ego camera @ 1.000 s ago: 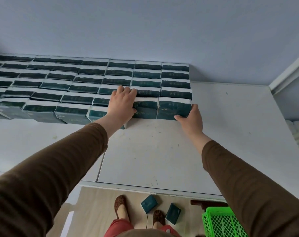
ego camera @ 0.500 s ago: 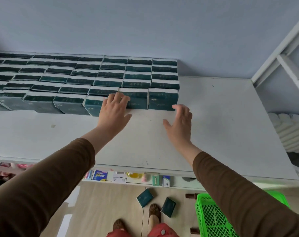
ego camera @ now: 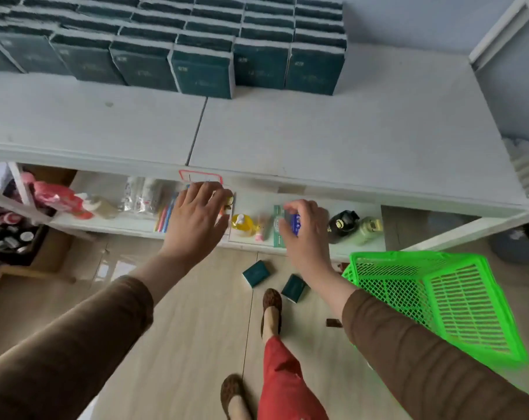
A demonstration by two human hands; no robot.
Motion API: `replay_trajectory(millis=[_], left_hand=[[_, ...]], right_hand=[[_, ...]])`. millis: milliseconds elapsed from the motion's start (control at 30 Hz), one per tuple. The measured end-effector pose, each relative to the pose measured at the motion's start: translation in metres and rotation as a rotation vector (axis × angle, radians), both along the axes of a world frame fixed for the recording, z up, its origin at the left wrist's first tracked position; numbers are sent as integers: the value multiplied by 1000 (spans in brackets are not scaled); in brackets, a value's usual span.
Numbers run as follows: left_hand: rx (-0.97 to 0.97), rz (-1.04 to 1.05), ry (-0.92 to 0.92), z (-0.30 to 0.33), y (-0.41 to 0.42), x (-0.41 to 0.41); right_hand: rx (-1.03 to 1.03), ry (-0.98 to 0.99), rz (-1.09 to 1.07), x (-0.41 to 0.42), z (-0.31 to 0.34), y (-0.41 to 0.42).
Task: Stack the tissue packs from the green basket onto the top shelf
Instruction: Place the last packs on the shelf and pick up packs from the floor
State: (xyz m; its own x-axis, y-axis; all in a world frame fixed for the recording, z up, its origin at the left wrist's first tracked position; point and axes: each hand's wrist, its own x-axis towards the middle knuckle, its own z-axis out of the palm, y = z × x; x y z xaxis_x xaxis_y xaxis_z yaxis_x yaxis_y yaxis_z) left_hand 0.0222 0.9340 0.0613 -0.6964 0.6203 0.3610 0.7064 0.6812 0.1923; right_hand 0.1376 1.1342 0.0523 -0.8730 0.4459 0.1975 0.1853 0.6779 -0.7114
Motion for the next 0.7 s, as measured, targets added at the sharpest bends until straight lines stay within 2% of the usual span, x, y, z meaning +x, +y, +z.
replay_trajectory(millis=[100, 233, 367, 533, 700], left_hand=[[-67, 7, -155, -66, -29, 45], [-199, 28, -364, -171, -47, 88], [-279, 87, -530, -291, -46, 109], [-256, 232, -722, -450, -33, 115], [-155, 353, -766, -582, -12, 102]], right_hand=[[-105, -177, -32, 33, -68, -19], [-140, -465, -60, 60, -171, -26], [-245, -639, -119, 80, -292, -23], [-397, -789, -297, 102, -452, -4], [-467, -861, -501, 98, -584, 29]])
